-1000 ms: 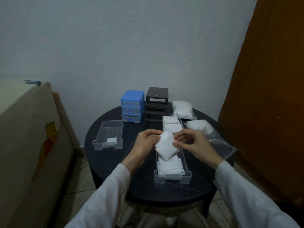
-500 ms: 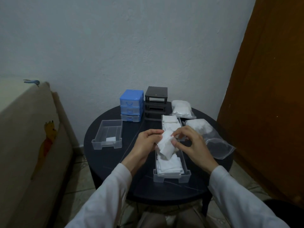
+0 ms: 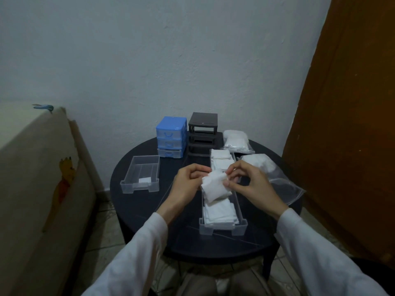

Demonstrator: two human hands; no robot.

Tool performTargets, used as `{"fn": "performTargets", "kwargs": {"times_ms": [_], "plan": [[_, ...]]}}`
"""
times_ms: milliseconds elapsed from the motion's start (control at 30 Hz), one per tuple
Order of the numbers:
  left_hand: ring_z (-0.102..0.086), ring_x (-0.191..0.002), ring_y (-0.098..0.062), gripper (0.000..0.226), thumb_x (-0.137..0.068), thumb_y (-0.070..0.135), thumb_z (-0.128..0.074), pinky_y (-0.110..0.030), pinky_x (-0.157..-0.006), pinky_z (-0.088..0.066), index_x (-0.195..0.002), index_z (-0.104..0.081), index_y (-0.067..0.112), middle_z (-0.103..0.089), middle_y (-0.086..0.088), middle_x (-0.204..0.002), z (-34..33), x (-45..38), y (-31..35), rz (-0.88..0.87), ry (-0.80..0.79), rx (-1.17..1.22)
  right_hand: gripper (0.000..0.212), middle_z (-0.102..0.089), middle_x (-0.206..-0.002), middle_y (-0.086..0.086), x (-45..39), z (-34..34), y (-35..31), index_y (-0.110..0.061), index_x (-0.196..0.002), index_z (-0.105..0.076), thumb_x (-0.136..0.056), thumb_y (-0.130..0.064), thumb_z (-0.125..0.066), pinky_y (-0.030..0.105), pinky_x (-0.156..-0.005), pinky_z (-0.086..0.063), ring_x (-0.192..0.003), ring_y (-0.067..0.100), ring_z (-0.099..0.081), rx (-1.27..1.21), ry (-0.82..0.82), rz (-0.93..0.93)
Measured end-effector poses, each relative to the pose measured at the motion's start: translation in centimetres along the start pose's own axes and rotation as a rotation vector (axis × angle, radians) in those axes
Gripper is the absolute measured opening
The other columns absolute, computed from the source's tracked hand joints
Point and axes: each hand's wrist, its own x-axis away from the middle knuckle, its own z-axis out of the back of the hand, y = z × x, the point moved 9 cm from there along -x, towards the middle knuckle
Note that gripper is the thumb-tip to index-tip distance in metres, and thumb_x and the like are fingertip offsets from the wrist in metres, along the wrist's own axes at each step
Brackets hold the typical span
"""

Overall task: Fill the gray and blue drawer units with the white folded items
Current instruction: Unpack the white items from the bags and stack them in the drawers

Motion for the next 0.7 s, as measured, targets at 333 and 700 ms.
{"fn": "performTargets", "kwargs": {"times_ms": [333,700], "plan": [[-0.065,-0.08,-0.007,0.014,-0.086,0.016,-0.064,-0.018,-0.073,-0.053,-0.097,-0.068,0.01,-0.069,-0.001,-0.089,-2.1,0.8,0.7,0.025,-0.18,-0.016,0.008,-0.063,-0.081,-0.005,0.3,0.3,0.5,-0.011,-0.082,-0.064,-0.078,-0.012,-0.072,0.007,-0.069,-0.045,-0.077,0.005,-0.056,0.104,0.071,0.007],[-0.062,-0.078,-0.005,0.017,-0.085,0.009,-0.065,-0.016,-0.069,-0.05,-0.091,-0.073,0.023,-0.07,0.003,-0.094,-2.3,1.9,-0.3,-0.012,-0.248,-0.208,0.027,-0.06,-0.11,-0.013,0.5,-0.8,2.9,-0.02,-0.114,-0.064,-0.091,-0.01,-0.056,0.002,-0.083,-0.037,-0.098,-0.007,-0.051,0.3,-0.132,-0.033]]}}
